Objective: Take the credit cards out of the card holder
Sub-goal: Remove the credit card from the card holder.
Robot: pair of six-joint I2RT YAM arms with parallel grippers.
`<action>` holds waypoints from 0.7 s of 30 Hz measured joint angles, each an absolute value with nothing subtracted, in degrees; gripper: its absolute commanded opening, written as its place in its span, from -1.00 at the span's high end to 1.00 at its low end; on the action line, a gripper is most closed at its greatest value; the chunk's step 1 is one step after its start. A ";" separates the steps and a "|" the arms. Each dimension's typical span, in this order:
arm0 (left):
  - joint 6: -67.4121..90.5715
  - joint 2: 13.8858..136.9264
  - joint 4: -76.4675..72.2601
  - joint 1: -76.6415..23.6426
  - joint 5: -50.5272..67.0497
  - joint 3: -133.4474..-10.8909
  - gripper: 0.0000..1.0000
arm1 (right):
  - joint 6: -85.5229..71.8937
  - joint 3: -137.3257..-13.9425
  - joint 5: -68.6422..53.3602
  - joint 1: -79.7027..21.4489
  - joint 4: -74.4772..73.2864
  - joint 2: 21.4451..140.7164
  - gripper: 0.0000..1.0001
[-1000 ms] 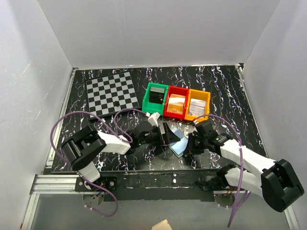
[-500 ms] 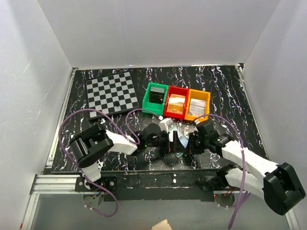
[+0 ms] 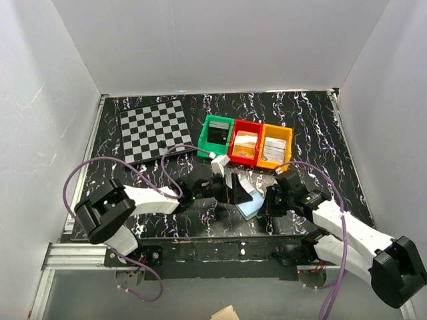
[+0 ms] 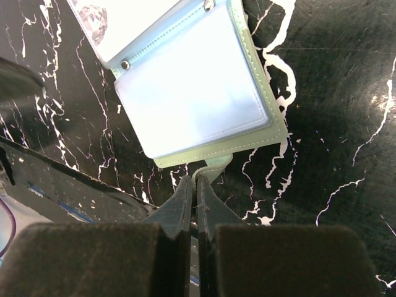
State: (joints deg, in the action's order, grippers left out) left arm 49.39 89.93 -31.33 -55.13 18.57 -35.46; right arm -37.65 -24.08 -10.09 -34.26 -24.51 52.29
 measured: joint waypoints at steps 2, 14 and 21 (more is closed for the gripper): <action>48.42 87.94 -28.86 -53.10 18.04 -36.34 -0.88 | -38.00 -24.08 -9.63 -34.26 -24.67 52.51 0.97; 37.15 93.67 -15.05 -50.48 12.67 -54.37 -0.88 | -40.62 -24.84 -6.48 -34.09 -25.54 57.10 0.97; 35.99 101.10 -13.91 -50.48 15.77 -54.96 -0.86 | -41.85 -24.93 -6.04 -32.32 -25.63 57.36 0.78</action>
State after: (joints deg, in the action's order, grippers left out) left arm 35.99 101.10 -13.91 -50.48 15.77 -54.96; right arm -41.85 -24.93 -6.04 -32.32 -25.63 57.36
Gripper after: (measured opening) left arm 0.932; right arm 0.042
